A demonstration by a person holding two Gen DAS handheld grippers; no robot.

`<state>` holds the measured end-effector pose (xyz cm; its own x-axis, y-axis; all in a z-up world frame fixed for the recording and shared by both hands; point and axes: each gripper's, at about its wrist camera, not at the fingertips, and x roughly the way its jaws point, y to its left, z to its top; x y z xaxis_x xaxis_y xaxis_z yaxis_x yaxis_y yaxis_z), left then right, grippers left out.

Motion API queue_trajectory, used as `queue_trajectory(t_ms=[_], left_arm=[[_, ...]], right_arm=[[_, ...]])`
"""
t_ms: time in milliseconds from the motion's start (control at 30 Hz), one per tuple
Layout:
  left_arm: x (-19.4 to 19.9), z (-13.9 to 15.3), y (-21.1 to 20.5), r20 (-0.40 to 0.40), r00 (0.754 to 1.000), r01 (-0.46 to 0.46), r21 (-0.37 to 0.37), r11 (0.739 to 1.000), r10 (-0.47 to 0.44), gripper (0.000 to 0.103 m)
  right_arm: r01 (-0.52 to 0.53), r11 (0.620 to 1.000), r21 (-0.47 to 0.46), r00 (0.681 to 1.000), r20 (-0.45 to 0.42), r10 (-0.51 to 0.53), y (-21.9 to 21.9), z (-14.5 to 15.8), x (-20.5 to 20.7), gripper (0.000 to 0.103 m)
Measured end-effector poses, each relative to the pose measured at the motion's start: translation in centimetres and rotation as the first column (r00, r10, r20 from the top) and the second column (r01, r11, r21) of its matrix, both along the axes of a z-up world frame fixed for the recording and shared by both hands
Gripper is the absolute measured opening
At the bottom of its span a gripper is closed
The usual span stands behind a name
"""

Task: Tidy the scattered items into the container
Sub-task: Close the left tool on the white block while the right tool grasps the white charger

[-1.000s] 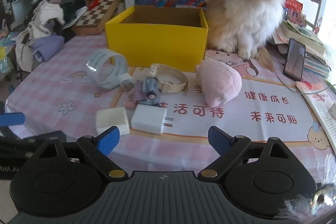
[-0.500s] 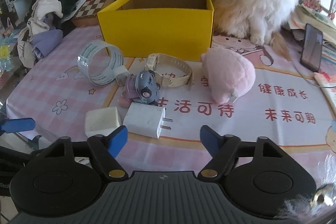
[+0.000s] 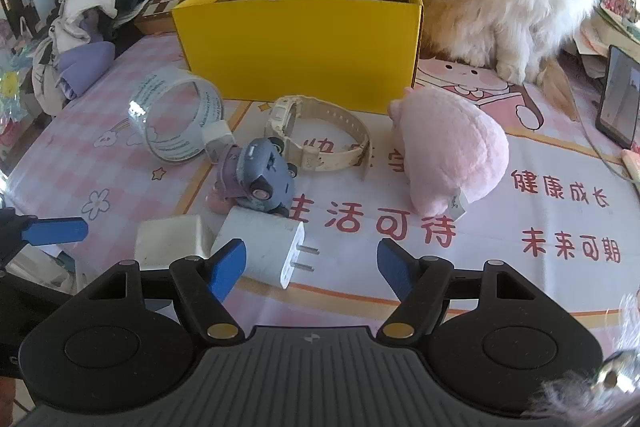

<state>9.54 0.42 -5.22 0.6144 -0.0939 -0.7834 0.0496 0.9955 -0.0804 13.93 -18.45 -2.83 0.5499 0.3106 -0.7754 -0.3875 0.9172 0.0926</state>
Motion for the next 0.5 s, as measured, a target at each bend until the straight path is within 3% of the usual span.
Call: queue_trajectory(t_ms=[233,433,500], left_arm=[[1.7,-1.5,-0.8,-0.037,0.998,0.046,-0.004,0.999,-0.046,0.091],[2.2,-1.7,-0.1,-0.046,0.998,0.038,-0.021,0.999,-0.039,0.074],[2.0,-1.6,0.1,-0.044,0.998,0.05,-0.034,0.998,-0.052,0.062]], right_arm=[[-0.019,1.0,0.0,0.999,-0.026,0.019,0.1,-0.6,1.2,0.071],[-0.052,0.999,0.002,0.998,-0.039,0.052,0.8,-0.6,2.0,0.071],[-0.071,0.997,0.002,0.996,-0.046,0.071,1.3,-0.7,2.1,0.072]])
